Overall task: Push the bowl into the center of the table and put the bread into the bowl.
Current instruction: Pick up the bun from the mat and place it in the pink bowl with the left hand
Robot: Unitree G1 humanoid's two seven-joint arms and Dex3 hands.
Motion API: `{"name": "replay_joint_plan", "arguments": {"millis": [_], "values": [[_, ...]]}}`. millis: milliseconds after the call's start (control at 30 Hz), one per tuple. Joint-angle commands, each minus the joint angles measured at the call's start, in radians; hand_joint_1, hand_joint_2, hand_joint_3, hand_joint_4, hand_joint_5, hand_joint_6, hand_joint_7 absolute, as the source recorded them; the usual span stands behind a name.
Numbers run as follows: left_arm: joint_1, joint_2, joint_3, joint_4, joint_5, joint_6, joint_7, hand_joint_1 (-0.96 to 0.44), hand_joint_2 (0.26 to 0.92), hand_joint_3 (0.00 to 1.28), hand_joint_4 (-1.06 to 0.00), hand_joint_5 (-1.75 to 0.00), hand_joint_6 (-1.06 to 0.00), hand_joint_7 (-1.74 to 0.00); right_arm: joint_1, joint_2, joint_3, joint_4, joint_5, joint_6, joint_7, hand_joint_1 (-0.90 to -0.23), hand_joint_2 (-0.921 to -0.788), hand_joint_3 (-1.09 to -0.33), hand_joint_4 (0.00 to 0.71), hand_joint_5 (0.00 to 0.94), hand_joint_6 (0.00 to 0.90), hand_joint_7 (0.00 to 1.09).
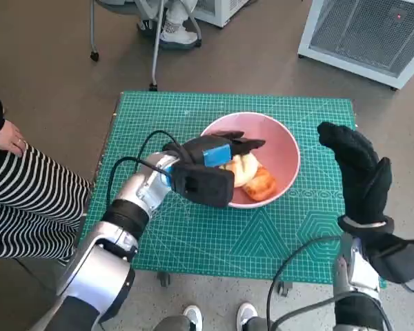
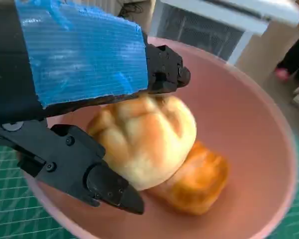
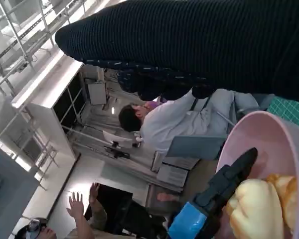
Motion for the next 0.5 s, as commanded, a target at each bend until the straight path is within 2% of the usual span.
{"name": "replay_joint_plan", "arguments": {"millis": [33, 267, 500], "values": [[0.009, 0.03, 0.08, 0.005, -0.097, -0.06, -0.038, -0.66, 0.907, 0.06, 0.0, 0.0, -0.09, 0.0, 0.005, 0.006, 0.001, 0.016, -0.007, 0.006, 0.004, -0.713, -0.921, -0.78, 0.153, 0.003, 0.007, 0.6], [0.061, 0.017, 0.24, 0.011, -0.291, -0.164, -0.106, -0.71, 0.92, 0.16, 0.0, 0.0, -0.11, -0.01, 0.005, 0.004, -0.001, -0.001, -0.004, 0.012, -0.001, -0.711, -0.921, -0.777, 0.155, 0.004, 0.004, 0.61], [0.119, -0.039, 0.402, -0.003, -0.511, -0.258, -0.218, -0.77, 0.921, 0.39, -0.06, -0.02, -0.2, -0.05, 0.001, 0.0, -0.004, -0.033, -0.006, 0.03, -0.013, -0.711, -0.921, -0.777, 0.154, 0.003, 0.0, 0.61]]}}
